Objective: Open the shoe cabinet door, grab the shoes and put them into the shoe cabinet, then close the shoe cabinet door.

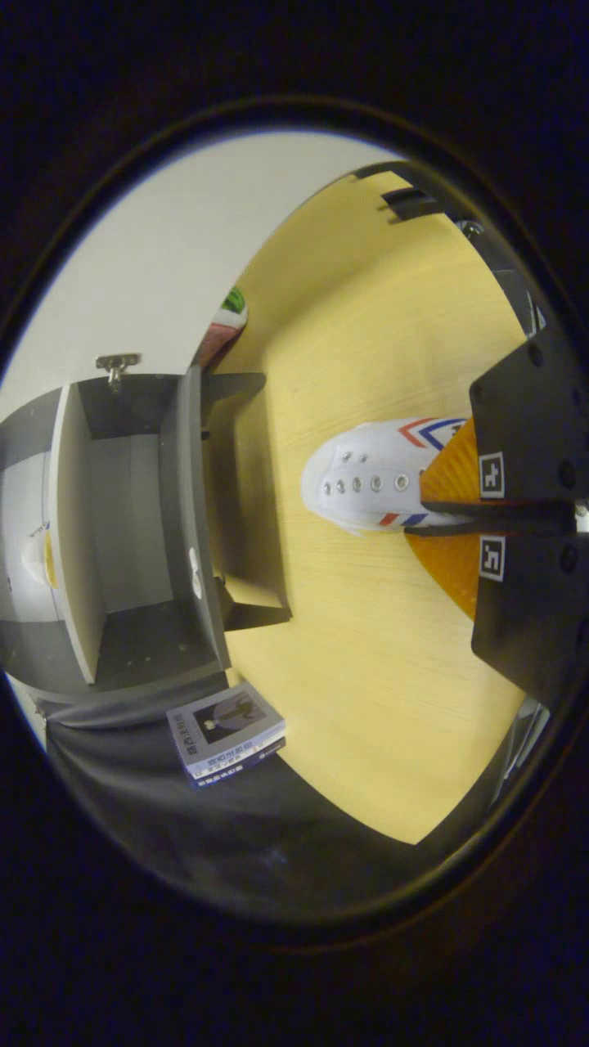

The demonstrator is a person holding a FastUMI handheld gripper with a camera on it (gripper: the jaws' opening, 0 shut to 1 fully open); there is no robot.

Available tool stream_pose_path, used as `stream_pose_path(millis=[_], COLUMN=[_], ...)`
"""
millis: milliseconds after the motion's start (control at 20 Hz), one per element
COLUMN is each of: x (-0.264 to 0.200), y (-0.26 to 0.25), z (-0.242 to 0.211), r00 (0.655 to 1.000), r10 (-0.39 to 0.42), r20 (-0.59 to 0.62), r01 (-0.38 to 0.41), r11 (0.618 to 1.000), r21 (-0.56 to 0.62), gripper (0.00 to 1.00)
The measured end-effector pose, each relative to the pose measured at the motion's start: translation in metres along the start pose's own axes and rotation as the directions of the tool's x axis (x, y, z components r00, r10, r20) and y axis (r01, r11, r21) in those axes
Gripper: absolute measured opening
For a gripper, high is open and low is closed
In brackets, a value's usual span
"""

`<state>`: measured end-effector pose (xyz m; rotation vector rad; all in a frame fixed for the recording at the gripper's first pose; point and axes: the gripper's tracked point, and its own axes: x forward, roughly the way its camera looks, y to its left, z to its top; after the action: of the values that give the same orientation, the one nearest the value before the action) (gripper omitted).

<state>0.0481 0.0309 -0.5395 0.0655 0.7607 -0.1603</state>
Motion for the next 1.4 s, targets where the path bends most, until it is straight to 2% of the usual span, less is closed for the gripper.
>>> stream_pose_path(millis=[250, 500, 700, 850, 1150, 1300, 1400], x=[-0.034, -0.086, -0.13, -0.151, -0.137, -0.111, -0.085], y=[-0.002, 0.0, 0.0, 0.004, 0.004, -0.002, -0.01], z=[0.044, 0.116, 0.192, 0.241, 0.33, 0.378, 0.405], r00=[0.999, 0.992, 0.966, 0.944, 0.913, 0.897, 0.901], r10=[0.005, -0.027, -0.085, -0.099, -0.063, -0.035, -0.023], r20=[0.039, 0.126, 0.244, 0.314, 0.403, 0.441, 0.434], r01=[-0.004, 0.032, 0.098, 0.118, 0.115, 0.109, 0.107], r11=[1.0, 0.999, 0.994, 0.992, 0.988, 0.984, 0.98], r21=[-0.026, -0.032, -0.044, -0.041, -0.105, -0.142, -0.17], gripper=[0.02, 0.02, 0.02, 0.02, 0.02, 0.02, 0.02])
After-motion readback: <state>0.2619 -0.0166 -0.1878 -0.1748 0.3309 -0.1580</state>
